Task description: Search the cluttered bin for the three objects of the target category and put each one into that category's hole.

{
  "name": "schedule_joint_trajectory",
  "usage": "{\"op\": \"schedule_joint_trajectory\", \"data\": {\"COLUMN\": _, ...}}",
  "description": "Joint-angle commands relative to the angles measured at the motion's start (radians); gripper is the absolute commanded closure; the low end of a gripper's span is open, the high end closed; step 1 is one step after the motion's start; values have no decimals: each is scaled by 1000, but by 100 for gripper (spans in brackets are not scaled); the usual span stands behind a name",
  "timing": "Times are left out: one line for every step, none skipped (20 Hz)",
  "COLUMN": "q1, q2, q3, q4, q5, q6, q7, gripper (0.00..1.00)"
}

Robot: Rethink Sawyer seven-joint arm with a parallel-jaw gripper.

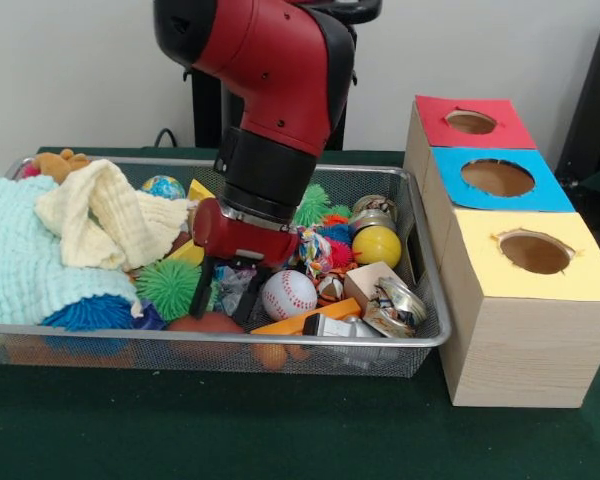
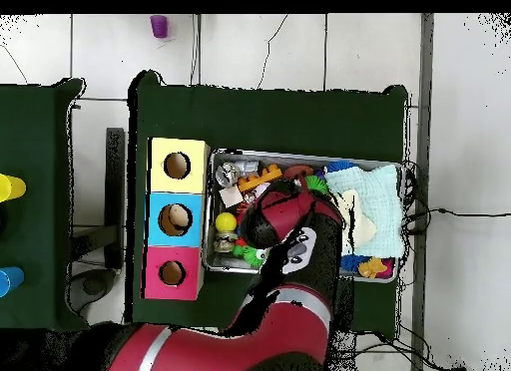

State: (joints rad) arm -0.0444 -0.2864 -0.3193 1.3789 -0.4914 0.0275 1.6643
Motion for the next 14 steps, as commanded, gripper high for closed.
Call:
{"op": "schedule_joint_trajectory", "data": {"q1": -69, "q2": -70, "q3": 208, "q4": 128, "q5": -39, "q6": 149, "q7": -23, "gripper": 0}}
{"op": "schedule_joint_trajectory", "data": {"q1": -65, "q2": -74, "q3": 203, "q4": 138, "q5": -38, "q6": 151, "q7": -15, "gripper": 0}}
{"op": "schedule_joint_trajectory", "data": {"q1": -64, "q2": -75, "q3": 202, "q4": 145, "q5": -34, "q6": 154, "q7": -6, "gripper": 0}}
{"op": "schedule_joint_trajectory", "data": {"q1": -63, "q2": -76, "q3": 200, "q4": 153, "q5": -30, "q6": 157, "q7": 2, "gripper": 0}}
{"op": "schedule_joint_trajectory", "data": {"q1": -71, "q2": -73, "q3": 207, "q4": 160, "q5": -24, "q6": 166, "q7": 7, "gripper": 0}}
{"op": "schedule_joint_trajectory", "data": {"q1": -82, "q2": -70, "q3": 217, "q4": 168, "q5": -17, "q6": 181, "q7": 7, "gripper": 0}}
{"op": "schedule_joint_trajectory", "data": {"q1": -94, "q2": -66, "q3": 228, "q4": 175, "q5": -15, "q6": 187, "q7": 6, "gripper": 0}}
{"op": "schedule_joint_trajectory", "data": {"q1": -105, "q2": -60, "q3": 237, "q4": 182, "q5": -11, "q6": 194, "q7": 8, "gripper": 0}}
{"op": "schedule_joint_trajectory", "data": {"q1": -113, "q2": -56, "q3": 242, "q4": 190, "q5": -11, "q6": 193, "q7": 11, "gripper": 0}}
{"op": "schedule_joint_trajectory", "data": {"q1": -116, "q2": -49, "q3": 243, "q4": 192, "q5": -9, "q6": 192, "q7": 18, "gripper": 0}}
{"op": "schedule_joint_trajectory", "data": {"q1": -115, "q2": -42, "q3": 238, "q4": 196, "q5": -12, "q6": 183, "q7": 26, "gripper": 0}}
{"op": "schedule_joint_trajectory", "data": {"q1": -115, "q2": -31, "q3": 235, "q4": 195, "q5": -14, "q6": 177, "q7": 33, "gripper": 0}}
{"op": "schedule_joint_trajectory", "data": {"q1": -114, "q2": -17, "q3": 231, "q4": 193, "q5": -14, "q6": 168, "q7": 42, "gripper": 0}}
{"op": "schedule_joint_trajectory", "data": {"q1": -111, "q2": 0, "q3": 225, "q4": 188, "q5": -14, "q6": 153, "q7": 55, "gripper": 0}}
